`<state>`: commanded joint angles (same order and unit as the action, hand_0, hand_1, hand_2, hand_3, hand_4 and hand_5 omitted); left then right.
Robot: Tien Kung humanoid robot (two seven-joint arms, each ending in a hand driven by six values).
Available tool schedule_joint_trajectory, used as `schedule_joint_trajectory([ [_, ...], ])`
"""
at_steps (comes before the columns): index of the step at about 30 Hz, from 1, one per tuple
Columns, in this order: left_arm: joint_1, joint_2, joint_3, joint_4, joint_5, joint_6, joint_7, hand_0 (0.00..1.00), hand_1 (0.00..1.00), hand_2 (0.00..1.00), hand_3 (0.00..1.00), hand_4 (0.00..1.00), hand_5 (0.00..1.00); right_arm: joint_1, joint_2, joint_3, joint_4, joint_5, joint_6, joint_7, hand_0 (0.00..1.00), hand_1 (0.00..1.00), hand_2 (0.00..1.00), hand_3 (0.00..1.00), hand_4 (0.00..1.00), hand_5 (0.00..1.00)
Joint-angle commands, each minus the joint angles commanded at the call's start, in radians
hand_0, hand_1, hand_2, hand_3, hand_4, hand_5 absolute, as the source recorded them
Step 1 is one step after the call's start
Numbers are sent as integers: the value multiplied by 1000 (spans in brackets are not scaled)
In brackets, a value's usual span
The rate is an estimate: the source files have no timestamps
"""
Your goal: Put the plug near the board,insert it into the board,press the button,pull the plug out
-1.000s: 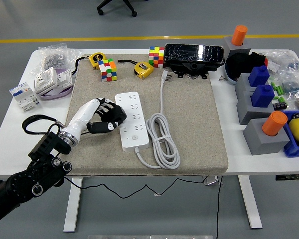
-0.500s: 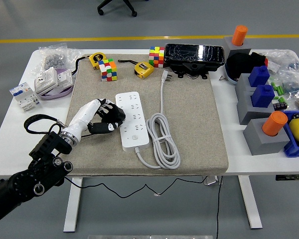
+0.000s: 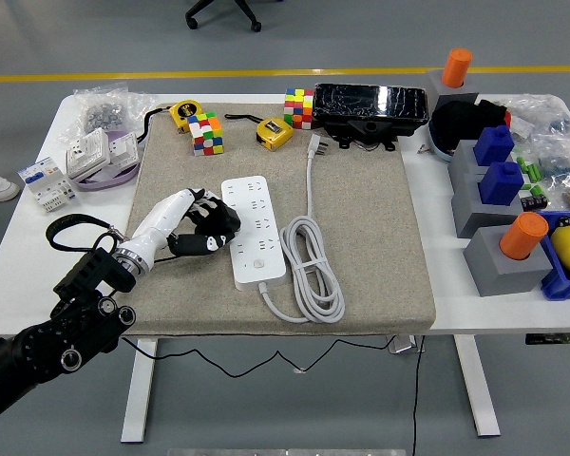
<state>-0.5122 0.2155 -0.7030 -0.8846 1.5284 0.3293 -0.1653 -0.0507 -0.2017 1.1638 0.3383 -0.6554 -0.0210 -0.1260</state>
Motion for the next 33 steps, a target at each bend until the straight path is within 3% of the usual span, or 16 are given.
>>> schedule_joint_trajectory([
  [5, 0, 0, -4, 0, 3, -8, 6, 500, 437, 470, 535, 462, 56, -1, 0, -2, -1, 0, 0, 0, 549, 652, 671, 572, 912, 433],
  [6, -2, 0, -5, 0, 5, -7, 7, 609, 553, 545, 570, 563, 46, 0, 0, -3, -1, 0, 1, 0, 548, 652, 672, 572, 912, 433],
  [11, -5, 1, -5, 0, 8, -8, 7, 609, 553, 545, 570, 563, 46, 0, 0, -1, -1, 0, 1, 0, 548, 652, 672, 572, 912, 433],
  [12, -5, 1, -5, 0, 9, -7, 7, 674, 686, 600, 614, 680, 59, 0, 0, -1, -1, 0, 0, 0, 548, 652, 671, 571, 912, 433],
  [17, -5, 1, -9, -1, 11, -19, 9, 674, 686, 600, 614, 680, 59, 1, 0, 0, 0, 0, 1, 0, 548, 652, 671, 571, 912, 433],
  [18, -5, 2, -9, -2, 9, -24, 9, 702, 734, 727, 667, 741, 77, 1, 0, -1, 0, 0, 1, 1, 551, 652, 671, 572, 912, 433],
  [23, -5, 3, -13, -2, 9, -38, 11, 702, 734, 727, 667, 741, 77, 1, 1, -2, 0, 0, 1, 1, 551, 652, 671, 572, 912, 433],
  [24, -5, 3, -13, -3, 10, -39, 11, 712, 751, 764, 730, 834, 111, 0, 1, -2, 0, 0, 2, 1, 548, 652, 671, 572, 912, 433],
  [29, -3, 3, -17, -4, 8, -43, 9, 712, 751, 764, 730, 834, 111, 0, 0, -4, -1, 0, 2, 0, 548, 652, 671, 572, 912, 433],
  [30, -4, 3, -18, -4, 7, -43, 7, 723, 757, 771, 811, 998, 198, 0, 0, -4, -1, 0, 2, 0, 549, 652, 671, 572, 913, 433],
  [33, -4, 3, -18, -7, 3, -43, 3, 723, 757, 771, 811, 998, 198, 0, 0, -3, -1, 1, 2, 1, 549, 652, 671, 572, 913, 433],
])
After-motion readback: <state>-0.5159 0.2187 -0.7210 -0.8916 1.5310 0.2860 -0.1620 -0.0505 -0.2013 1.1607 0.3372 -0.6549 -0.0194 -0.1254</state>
